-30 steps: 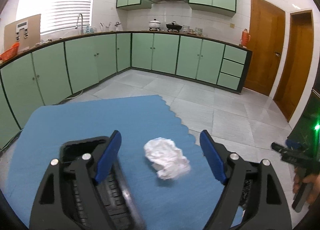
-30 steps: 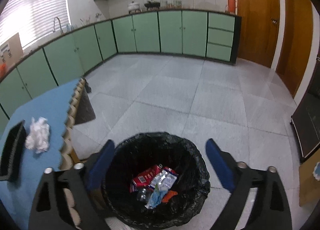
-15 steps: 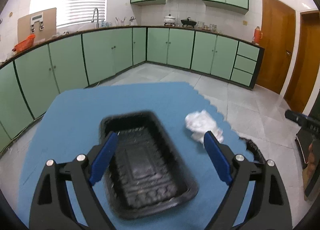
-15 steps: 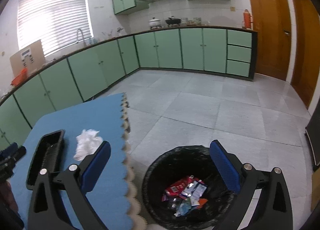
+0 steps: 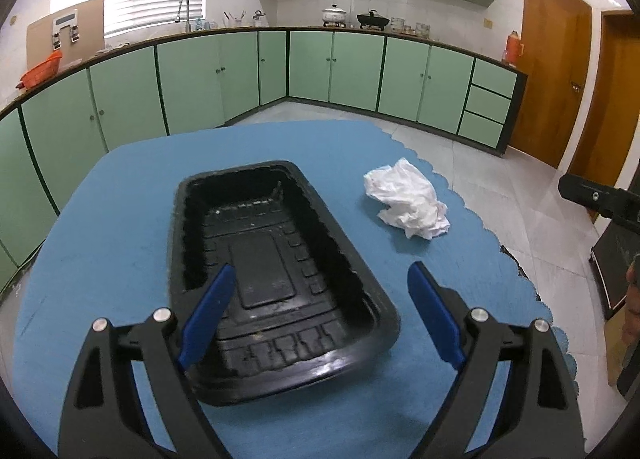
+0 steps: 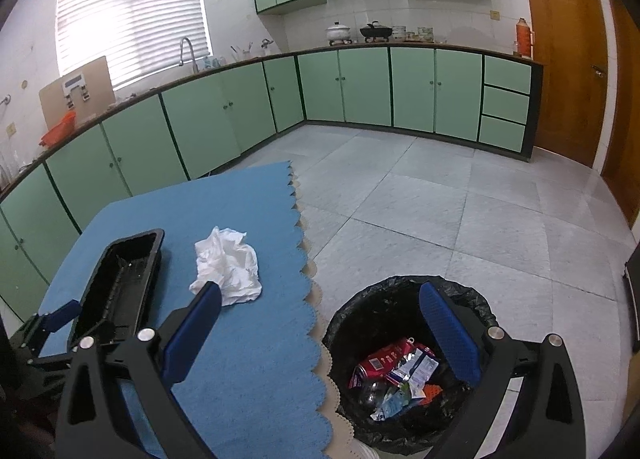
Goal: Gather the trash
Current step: 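Grasp the black plastic tray rim with the left tool, then lift the tray with the left tool while the right tool grasps the white tissue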
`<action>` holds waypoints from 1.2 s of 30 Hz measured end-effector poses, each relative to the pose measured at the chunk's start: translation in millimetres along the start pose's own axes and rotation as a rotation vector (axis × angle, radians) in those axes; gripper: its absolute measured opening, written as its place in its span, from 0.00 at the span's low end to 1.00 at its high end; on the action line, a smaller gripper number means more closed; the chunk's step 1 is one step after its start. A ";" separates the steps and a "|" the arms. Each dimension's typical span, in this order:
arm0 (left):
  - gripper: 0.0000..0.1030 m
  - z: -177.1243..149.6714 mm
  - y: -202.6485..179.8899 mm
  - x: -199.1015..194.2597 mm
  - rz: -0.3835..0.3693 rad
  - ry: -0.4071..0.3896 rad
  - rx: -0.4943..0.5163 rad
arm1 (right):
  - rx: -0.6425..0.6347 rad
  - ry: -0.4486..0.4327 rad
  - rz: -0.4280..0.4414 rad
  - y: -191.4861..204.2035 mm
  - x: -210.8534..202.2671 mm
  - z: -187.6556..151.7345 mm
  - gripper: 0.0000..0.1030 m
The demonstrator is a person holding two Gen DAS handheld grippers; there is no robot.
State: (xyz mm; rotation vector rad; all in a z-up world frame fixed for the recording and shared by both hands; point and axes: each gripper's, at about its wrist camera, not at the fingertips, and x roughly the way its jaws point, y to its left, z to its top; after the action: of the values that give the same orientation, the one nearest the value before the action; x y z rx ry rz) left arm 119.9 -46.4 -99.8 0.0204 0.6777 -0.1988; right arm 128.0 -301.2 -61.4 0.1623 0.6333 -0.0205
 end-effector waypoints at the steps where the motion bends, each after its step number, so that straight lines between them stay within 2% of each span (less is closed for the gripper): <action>1: 0.81 -1.3 -3.3 1.9 0.003 0.002 0.001 | -0.004 0.002 -0.001 0.7 1.5 -0.4 0.94; 16: 0.65 -5.8 -27.6 41.8 0.052 0.075 -0.002 | 0.005 0.019 0.003 -6.5 17.0 -9.1 0.94; 21: 0.39 -6.0 -25.9 56.2 0.032 0.142 -0.056 | 0.007 0.025 0.006 -9.7 20.9 -10.1 0.94; 28: 0.31 -7.0 -26.4 54.8 0.036 0.130 -0.080 | -0.003 0.033 0.012 -7.4 25.8 -11.2 0.94; 30: 0.23 -6.3 -26.8 49.7 0.053 0.111 -0.081 | -0.012 0.036 0.018 -3.4 26.7 -12.0 0.94; 36: 0.13 2.3 -13.0 33.9 0.066 0.079 -0.099 | -0.040 0.044 0.047 12.6 31.1 -10.6 0.94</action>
State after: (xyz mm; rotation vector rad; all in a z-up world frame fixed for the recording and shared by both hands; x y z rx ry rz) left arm 144.6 -65.3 -118.5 -0.0443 0.7633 -0.1011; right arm 147.7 -286.2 -86.5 0.1393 0.6729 0.0416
